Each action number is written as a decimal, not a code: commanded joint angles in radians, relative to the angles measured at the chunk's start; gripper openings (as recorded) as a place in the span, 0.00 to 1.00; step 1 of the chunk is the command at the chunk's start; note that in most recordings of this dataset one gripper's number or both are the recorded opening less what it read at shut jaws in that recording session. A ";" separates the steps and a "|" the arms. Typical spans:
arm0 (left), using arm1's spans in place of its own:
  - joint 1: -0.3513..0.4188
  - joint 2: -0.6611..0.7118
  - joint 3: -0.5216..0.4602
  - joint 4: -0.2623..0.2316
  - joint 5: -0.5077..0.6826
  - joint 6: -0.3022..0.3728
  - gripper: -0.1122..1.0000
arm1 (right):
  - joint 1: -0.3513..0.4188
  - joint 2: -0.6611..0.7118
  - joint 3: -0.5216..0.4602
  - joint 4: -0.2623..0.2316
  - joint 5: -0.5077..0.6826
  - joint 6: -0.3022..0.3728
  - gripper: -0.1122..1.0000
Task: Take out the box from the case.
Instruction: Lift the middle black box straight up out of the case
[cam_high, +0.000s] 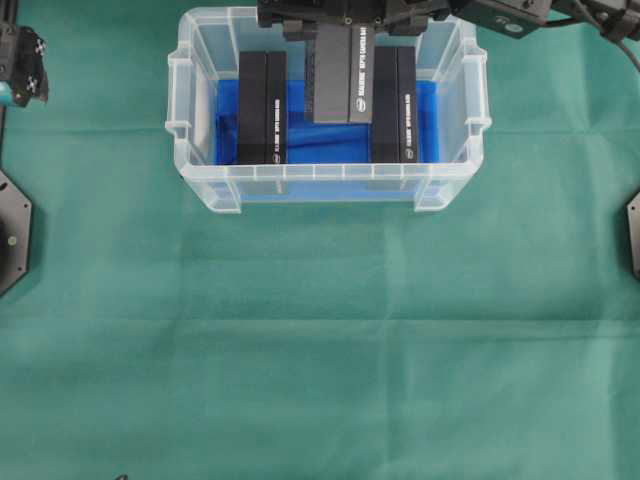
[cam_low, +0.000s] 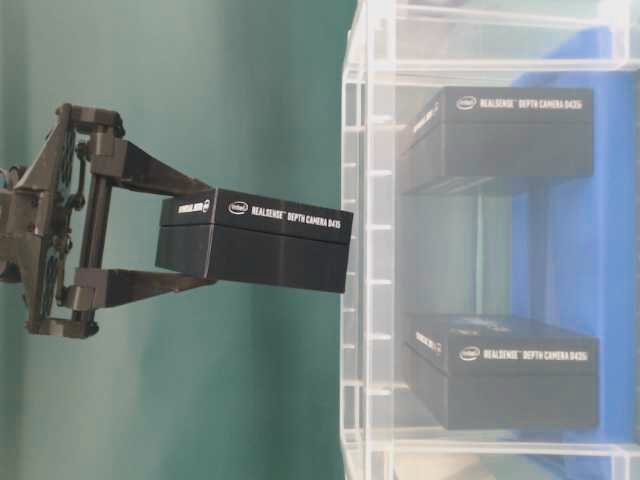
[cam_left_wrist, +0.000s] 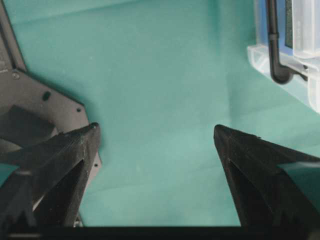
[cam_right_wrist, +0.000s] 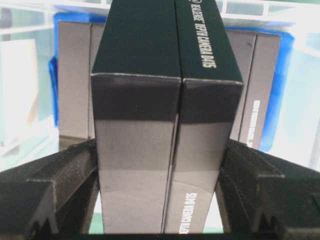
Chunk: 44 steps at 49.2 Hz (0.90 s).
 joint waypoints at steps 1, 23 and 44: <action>0.003 -0.003 -0.026 0.003 -0.003 0.000 0.97 | -0.002 -0.058 -0.032 -0.005 0.000 -0.002 0.71; 0.003 -0.002 -0.026 0.003 -0.003 -0.002 0.97 | 0.000 -0.060 -0.034 -0.008 0.000 -0.012 0.71; 0.003 -0.003 -0.026 0.003 -0.003 -0.002 0.97 | 0.000 -0.060 -0.034 -0.014 0.000 -0.012 0.71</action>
